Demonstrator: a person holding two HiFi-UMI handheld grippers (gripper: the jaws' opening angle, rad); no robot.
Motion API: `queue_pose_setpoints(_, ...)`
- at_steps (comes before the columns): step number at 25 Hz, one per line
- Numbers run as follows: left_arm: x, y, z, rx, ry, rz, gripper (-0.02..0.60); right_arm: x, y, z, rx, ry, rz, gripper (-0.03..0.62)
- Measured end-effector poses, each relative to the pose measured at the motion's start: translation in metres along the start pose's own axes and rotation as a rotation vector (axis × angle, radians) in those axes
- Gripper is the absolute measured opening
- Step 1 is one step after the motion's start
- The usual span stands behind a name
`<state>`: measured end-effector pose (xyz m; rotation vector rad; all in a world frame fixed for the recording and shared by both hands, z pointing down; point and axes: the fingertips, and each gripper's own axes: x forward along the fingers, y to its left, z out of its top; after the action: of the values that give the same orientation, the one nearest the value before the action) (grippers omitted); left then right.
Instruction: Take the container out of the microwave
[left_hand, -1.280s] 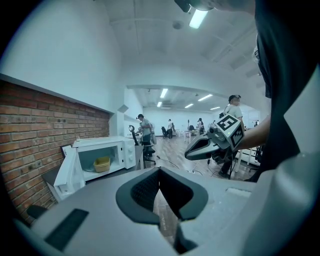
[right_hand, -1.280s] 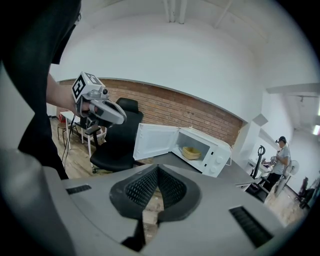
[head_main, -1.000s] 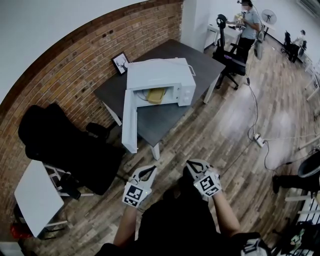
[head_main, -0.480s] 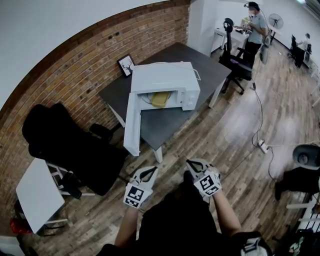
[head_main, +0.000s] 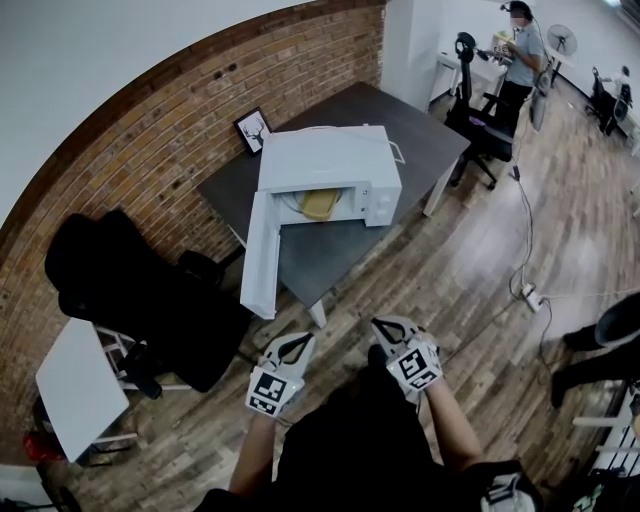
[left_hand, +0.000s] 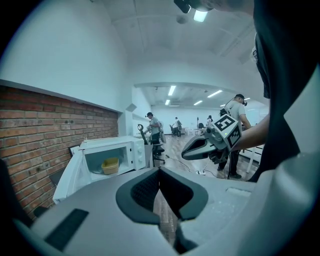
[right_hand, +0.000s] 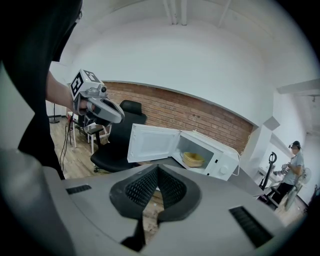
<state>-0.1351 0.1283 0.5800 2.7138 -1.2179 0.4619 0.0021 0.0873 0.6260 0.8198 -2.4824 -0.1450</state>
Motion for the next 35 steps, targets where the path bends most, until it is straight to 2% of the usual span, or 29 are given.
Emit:
queue_pose_setpoints(5, 0.025, 0.008, 0.011, 0.011, -0.009, 0.024, 0.003, 0.012, -0.027, -0.003, -0.013, -0.003, 0.029, -0.002)
queue_pose_setpoints(9, 0.042, 0.018, 0.013, -0.02, 0.021, 0.054, 0.003, 0.024, -0.048, -0.004, -0.019, -0.006, 0.066, -0.002)
queue_pose_setpoints(12, 0.057, 0.024, 0.024, -0.015, 0.01, 0.082, 0.003, 0.029, -0.065, -0.009, -0.02, -0.001, 0.098, -0.002)
queue_pose_setpoints(18, 0.085, 0.032, 0.033, -0.054, 0.054, 0.131, 0.003, 0.045, -0.103, -0.005, -0.044, -0.042, 0.14, -0.002)
queue_pose_setpoints(35, 0.145, 0.04, 0.058, -0.082, 0.038, 0.297, 0.003, 0.061, -0.167, -0.016, -0.136, -0.08, 0.297, -0.002)
